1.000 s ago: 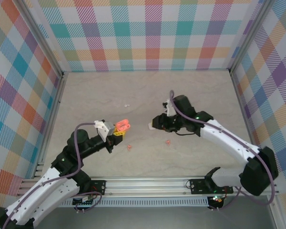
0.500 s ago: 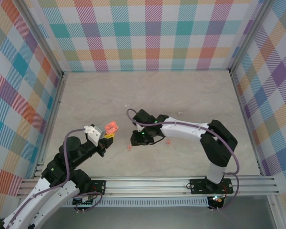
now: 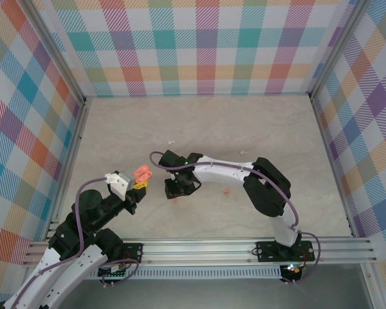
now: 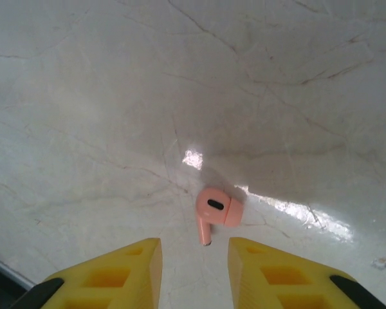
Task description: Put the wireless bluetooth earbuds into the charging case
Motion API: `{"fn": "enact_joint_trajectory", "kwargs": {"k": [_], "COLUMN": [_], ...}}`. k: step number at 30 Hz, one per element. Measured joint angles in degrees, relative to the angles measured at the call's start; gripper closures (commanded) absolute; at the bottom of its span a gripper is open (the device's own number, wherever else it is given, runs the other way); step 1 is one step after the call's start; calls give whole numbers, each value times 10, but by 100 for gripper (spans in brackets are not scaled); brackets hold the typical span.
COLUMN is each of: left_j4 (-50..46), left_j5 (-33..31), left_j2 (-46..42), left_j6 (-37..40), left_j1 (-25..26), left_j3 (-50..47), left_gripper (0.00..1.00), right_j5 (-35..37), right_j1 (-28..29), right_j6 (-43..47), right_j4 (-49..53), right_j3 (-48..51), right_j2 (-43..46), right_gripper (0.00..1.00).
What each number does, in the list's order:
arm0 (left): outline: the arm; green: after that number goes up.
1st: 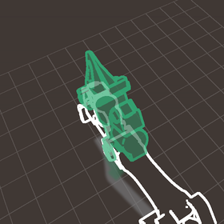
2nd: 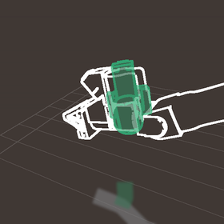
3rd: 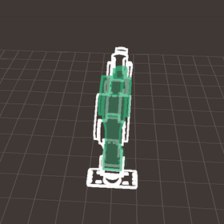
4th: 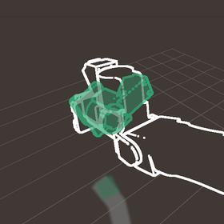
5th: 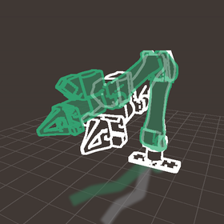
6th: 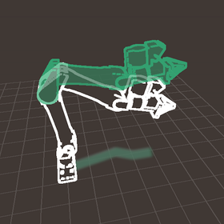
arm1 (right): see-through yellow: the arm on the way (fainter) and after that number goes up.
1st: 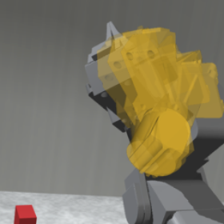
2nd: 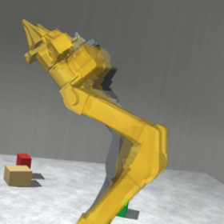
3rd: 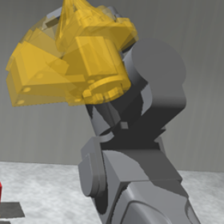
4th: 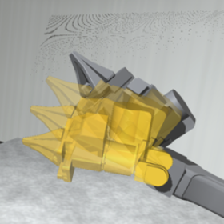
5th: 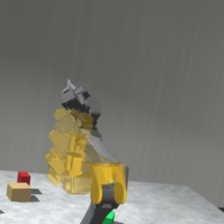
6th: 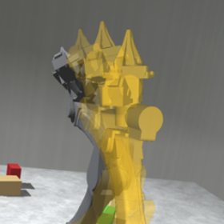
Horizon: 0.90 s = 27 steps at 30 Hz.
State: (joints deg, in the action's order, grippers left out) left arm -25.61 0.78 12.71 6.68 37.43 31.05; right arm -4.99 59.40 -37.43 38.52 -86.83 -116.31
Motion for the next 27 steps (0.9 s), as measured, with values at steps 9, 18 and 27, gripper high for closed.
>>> {"fn": "enact_joint_trajectory", "kwargs": {"k": [9, 18, 27], "left_j4": [0, 1, 2], "left_j5": [0, 2, 7], "left_j2": [0, 0, 0], "left_j6": [0, 0, 0], "left_j1": [0, 0, 0], "left_j3": [0, 0, 0], "left_gripper": [90, 89, 88], "right_j5": [10, 9, -5], "right_j1": [0, 0, 0], "right_j6": [5, 2, -2], "right_j4": [45, 54, 58], "right_j3": [-29, -54, -66], "right_j2": [-35, -52, -77], "right_gripper": [59, 58, 59]}}
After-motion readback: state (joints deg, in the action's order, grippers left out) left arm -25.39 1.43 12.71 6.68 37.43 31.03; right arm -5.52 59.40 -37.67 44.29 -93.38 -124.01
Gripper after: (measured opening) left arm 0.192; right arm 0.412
